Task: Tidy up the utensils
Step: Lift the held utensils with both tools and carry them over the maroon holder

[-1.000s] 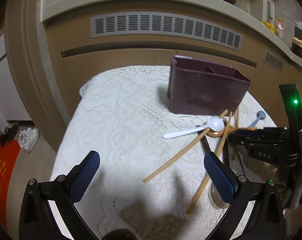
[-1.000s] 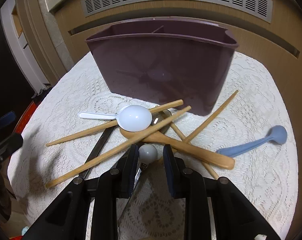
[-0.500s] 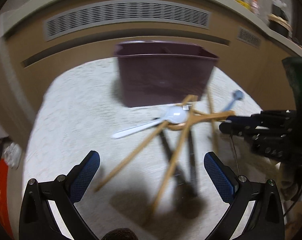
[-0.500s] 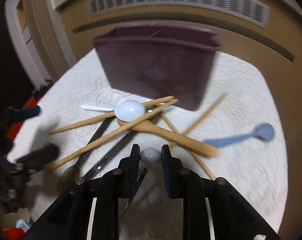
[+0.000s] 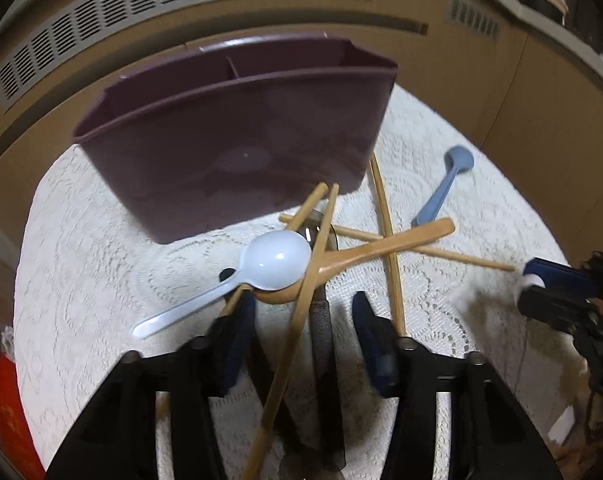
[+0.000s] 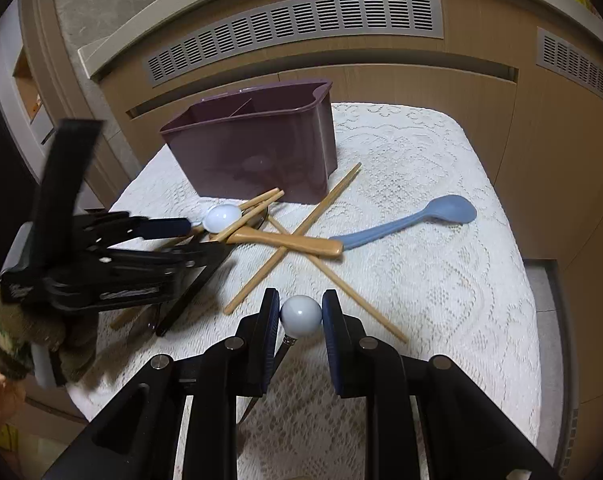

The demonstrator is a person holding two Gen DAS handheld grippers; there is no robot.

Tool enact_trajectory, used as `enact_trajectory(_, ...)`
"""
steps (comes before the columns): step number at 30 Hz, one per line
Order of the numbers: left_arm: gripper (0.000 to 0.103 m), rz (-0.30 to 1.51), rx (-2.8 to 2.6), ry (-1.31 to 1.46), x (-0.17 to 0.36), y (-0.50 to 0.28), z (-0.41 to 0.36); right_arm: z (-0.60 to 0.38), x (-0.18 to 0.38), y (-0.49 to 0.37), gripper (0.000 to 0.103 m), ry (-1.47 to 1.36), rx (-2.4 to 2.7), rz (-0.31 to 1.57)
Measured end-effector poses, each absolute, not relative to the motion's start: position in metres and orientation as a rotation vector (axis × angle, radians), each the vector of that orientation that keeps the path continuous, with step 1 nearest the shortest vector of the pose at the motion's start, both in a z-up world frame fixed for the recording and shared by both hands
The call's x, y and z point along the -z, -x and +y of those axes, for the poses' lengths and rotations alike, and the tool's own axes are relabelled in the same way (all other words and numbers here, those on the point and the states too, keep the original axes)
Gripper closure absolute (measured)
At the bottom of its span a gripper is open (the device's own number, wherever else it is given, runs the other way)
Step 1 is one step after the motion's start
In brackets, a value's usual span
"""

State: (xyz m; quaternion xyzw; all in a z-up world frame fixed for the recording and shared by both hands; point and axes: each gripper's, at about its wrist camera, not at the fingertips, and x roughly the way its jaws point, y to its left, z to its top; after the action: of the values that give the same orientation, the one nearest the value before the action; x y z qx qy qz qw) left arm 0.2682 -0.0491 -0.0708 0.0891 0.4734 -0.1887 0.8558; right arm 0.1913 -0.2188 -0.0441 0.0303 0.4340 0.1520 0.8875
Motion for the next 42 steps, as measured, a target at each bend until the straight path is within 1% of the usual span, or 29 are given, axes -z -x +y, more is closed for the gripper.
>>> enact_trajectory(3, 0.061, 1.048, 0.349, -0.187, 0.079, -0.277, -0.054, -0.220, 0.046, -0.187, 0.082, -0.072, -0.322, 0.903)
enact_trajectory(5, 0.065, 1.072, 0.328, -0.185, 0.084, -0.282, -0.055, -0.221, 0.046, -0.187, 0.082, -0.078, -0.324, 0.903)
enact_trajectory(6, 0.069, 1.066, 0.319, -0.184, 0.083, -0.283, -0.057, -0.222, 0.046, -0.186, 0.082, -0.079, -0.322, 0.902)
enact_trajectory(7, 0.084, 1.069, 0.317, -0.180, 0.082, -0.284, -0.058, -0.222, 0.045, -0.186, 0.082, -0.080, -0.321, 0.900)
enact_trajectory(8, 0.091, 1.074, 0.319, -0.166, 0.080, -0.285, -0.059, -0.223, 0.044, -0.185, 0.082, -0.082, -0.320, 0.900)
enact_trajectory(13, 0.091, 1.005, 0.332, -0.107, 0.058, -0.272, -0.054, -0.224, 0.037, -0.182, 0.082, -0.086, -0.323, 0.886)
enact_trajectory(18, 0.091, 0.905, 0.376, 0.068, 0.023, -0.238, -0.031, -0.220, 0.029, -0.180, 0.082, -0.077, -0.324, 0.874)
enact_trajectory(24, 0.091, 0.782, 0.412, 0.189, -0.008, -0.208, -0.006, -0.208, 0.019, -0.176, 0.082, -0.033, -0.331, 0.857)
enact_trajectory(28, 0.091, 0.691, 0.393, 0.263, -0.017, -0.199, 0.009, -0.200, 0.008, -0.177, 0.082, 0.001, -0.332, 0.834)
enact_trajectory(31, 0.091, 0.656, 0.372, 0.340, -0.022, -0.197, 0.024, -0.196, -0.004, -0.179, 0.082, 0.023, -0.324, 0.806)
enact_trajectory(36, 0.091, 0.589, 0.319, 0.352, -0.031, -0.193, 0.035, -0.192, -0.019, -0.182, 0.082, 0.060, -0.308, 0.767)
enact_trajectory(38, 0.091, 0.586, 0.311, 0.339, -0.032, -0.195, 0.036, -0.190, -0.018, -0.183, 0.082, 0.064, -0.312, 0.767)
enact_trajectory(42, 0.091, 0.641, 0.295, 0.329, -0.019, -0.204, 0.035, -0.187, -0.008, -0.184, 0.082, 0.054, -0.332, 0.796)
